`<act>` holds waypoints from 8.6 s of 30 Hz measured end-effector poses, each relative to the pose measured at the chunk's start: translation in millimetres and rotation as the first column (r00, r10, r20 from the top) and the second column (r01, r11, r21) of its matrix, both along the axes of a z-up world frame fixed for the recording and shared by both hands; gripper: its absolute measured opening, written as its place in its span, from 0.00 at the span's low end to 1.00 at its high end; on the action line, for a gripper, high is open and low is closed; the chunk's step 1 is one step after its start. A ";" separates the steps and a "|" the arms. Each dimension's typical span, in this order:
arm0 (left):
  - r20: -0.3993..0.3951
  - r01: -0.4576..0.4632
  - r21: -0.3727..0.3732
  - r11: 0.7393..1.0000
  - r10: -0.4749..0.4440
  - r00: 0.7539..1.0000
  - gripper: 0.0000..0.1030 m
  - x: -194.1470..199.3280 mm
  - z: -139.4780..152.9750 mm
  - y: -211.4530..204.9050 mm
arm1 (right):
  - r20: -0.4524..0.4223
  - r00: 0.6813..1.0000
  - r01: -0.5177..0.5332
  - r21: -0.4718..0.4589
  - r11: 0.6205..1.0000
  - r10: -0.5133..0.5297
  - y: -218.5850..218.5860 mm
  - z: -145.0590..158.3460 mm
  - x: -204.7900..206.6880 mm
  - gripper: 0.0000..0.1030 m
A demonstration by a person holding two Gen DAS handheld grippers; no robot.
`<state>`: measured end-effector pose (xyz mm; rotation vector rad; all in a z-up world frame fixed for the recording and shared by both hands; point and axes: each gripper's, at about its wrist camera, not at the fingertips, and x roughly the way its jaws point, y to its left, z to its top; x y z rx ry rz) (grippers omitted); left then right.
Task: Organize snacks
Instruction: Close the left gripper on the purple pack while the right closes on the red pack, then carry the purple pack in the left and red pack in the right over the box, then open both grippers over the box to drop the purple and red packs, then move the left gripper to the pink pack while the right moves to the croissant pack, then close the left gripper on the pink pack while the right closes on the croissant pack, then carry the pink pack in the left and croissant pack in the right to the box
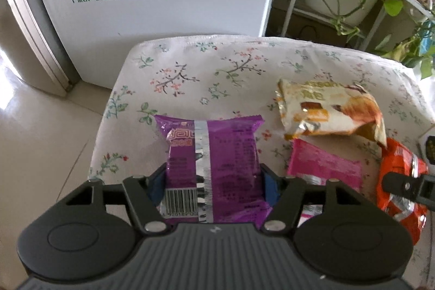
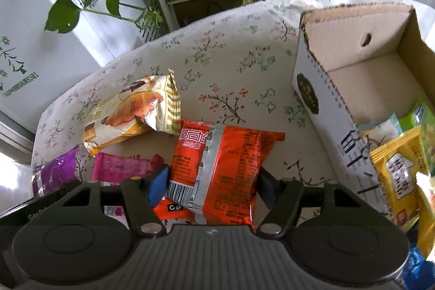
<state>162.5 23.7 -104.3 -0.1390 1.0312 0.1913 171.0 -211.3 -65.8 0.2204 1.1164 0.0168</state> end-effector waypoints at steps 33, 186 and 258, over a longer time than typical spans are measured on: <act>0.129 0.062 0.013 0.998 -0.064 0.990 0.65 -39.2 59.1 -37.3 | 0.152 0.983 -0.118 0.084 0.989 0.105 -27.2 66.2 -33.1 0.71; 0.026 0.237 -0.132 0.963 -0.235 0.972 0.73 -32.8 3.8 0.4 | 0.234 0.890 -0.395 -0.032 0.918 0.391 57.6 7.5 52.8 0.86; 0.188 0.109 -0.149 0.983 -0.080 0.979 0.56 -118.5 35.2 -9.8 | 0.178 0.922 -0.321 -0.148 0.935 0.345 1.5 57.1 -85.1 0.61</act>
